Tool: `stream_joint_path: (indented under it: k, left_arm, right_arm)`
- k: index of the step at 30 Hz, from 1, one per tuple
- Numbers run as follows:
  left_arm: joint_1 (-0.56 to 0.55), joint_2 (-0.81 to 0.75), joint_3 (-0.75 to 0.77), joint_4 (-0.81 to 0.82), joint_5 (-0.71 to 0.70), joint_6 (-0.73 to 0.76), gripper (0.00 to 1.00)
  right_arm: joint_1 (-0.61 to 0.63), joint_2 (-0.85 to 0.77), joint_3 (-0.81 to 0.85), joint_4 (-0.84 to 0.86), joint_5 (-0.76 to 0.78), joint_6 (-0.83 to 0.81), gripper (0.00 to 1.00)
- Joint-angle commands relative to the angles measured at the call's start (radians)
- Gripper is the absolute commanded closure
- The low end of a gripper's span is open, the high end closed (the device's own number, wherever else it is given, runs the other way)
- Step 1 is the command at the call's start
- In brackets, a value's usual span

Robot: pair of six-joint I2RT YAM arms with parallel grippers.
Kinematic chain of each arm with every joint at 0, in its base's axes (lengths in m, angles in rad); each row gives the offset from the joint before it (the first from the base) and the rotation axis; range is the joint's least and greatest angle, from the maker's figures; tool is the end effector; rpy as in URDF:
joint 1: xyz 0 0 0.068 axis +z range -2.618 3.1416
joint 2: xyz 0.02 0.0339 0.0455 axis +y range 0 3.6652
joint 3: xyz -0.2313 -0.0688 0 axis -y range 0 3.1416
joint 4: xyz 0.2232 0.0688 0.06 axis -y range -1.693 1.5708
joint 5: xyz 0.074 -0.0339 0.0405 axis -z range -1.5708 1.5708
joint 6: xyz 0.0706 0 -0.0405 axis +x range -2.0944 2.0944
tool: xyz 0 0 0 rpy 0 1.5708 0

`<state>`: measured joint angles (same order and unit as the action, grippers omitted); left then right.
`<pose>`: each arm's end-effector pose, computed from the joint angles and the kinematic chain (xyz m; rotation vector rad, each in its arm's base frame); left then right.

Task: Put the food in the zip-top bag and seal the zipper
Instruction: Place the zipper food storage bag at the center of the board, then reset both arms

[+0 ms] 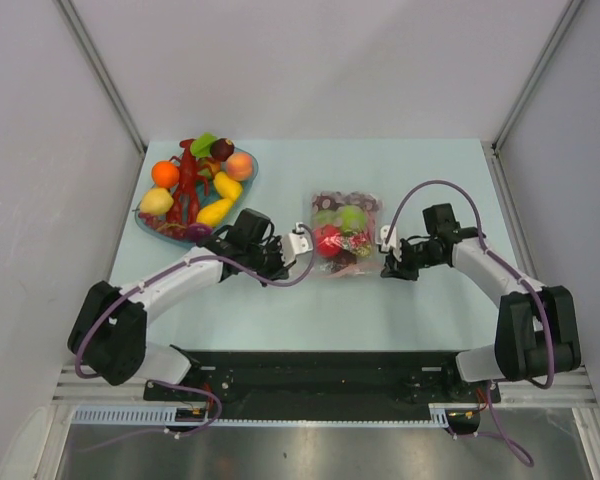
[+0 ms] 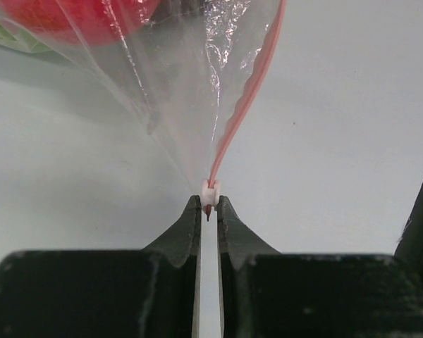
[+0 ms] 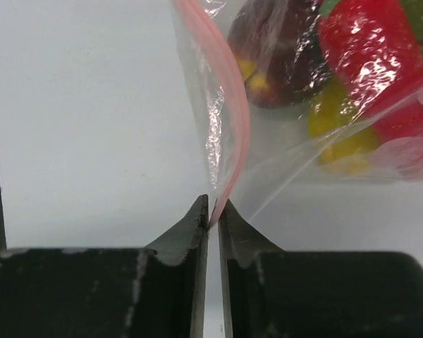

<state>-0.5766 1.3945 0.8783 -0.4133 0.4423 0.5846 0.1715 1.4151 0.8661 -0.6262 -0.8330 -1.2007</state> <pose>0.2230 -0.1810 0.1728 1.4954 1.9463 -0.5470 0.2400 0.0946 0.1646 -1.6295 1.6653 0.6648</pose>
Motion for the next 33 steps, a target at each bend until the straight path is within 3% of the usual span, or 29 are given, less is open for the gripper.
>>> stream_joint_path:
  k: [1, 3, 4, 7, 8, 10, 15, 18, 21, 25, 33]
  left_arm:
    - [-0.002, -0.052, -0.004, 0.042, 0.005, -0.048, 0.87]
    - [-0.002, -0.089, 0.020, 0.009, 0.027, -0.064, 0.71]
    - [-0.002, -0.103, 0.036, -0.014, 0.057, -0.068, 0.66]
    - [-0.002, -0.199, 0.097, -0.102, 0.066, -0.089, 0.43]
    - [0.004, -0.225, 0.111, -0.117, 0.052, -0.106, 0.18]
    - [0.026, -0.288, 0.157, -0.128, 0.047, -0.164, 0.01]
    - [0.158, -0.286, 0.355, -0.173, 0.047, -0.330, 0.00]
    - [0.230, -0.183, 0.552, -0.258, 0.048, -0.408, 0.00]
    - [0.316, -0.082, 0.701, -0.334, 0.072, -0.469, 0.00]
    - [0.438, -0.049, 0.728, -0.354, 0.075, -0.497, 0.00]
    - [0.609, -0.080, 0.515, -0.299, 0.056, -0.517, 0.00]
  right_arm:
    - [-0.010, -0.073, -0.026, -0.040, 0.054, -0.037, 0.80]
    - [-0.038, -0.120, -0.024, -0.059, 0.069, -0.025, 0.66]
    - [-0.050, -0.145, -0.022, -0.073, 0.069, -0.030, 0.48]
    - [-0.101, -0.285, -0.010, -0.124, 0.058, -0.002, 0.27]
    - [-0.110, -0.323, 0.002, -0.135, 0.055, 0.050, 0.24]
    - [-0.130, -0.425, 0.019, -0.126, 0.043, 0.123, 0.14]
    - [-0.141, -0.522, 0.079, 0.069, 0.104, 0.540, 0.00]
    - [-0.142, -0.464, 0.176, 0.209, 0.222, 0.758, 0.00]
    - [-0.191, -0.326, 0.325, 0.220, 0.267, 0.950, 0.00]
    - [-0.331, -0.211, 0.389, 0.206, 0.161, 1.137, 0.00]
    - [-0.426, -0.108, 0.392, 0.115, 0.153, 1.153, 0.00]
